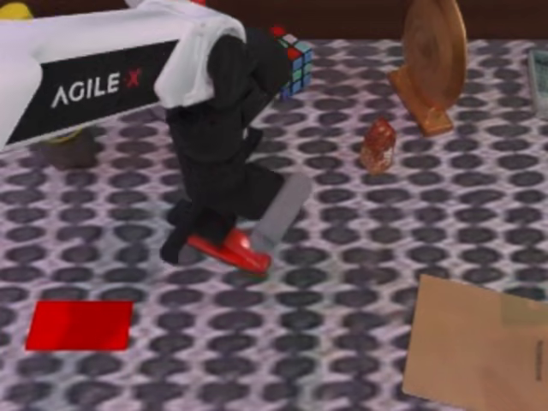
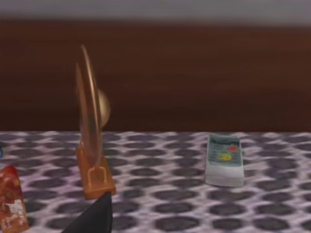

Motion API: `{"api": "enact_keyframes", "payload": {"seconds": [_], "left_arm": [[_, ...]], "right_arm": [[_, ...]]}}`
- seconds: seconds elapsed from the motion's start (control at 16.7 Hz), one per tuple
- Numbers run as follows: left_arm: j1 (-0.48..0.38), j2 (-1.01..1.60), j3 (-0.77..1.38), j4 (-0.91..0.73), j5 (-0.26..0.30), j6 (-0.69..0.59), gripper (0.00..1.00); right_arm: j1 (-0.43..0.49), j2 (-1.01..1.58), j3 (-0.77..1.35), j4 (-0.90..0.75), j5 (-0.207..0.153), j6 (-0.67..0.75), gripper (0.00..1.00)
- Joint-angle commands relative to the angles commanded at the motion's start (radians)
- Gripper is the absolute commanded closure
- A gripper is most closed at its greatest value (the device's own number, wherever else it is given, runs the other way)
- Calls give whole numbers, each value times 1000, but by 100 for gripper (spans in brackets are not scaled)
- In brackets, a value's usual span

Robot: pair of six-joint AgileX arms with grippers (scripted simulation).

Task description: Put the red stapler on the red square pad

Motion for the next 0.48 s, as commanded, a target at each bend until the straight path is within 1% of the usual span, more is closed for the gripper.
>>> {"api": "enact_keyframes", "payload": {"seconds": [0.18, 0.48], "left_arm": [[5, -31, 42, -60, 0, -5, 100], [0, -28, 41, -58, 0, -4, 100]], "right_arm": [[0, 0, 0, 0, 0, 0, 0], [0, 0, 0, 0, 0, 0, 0]]}}
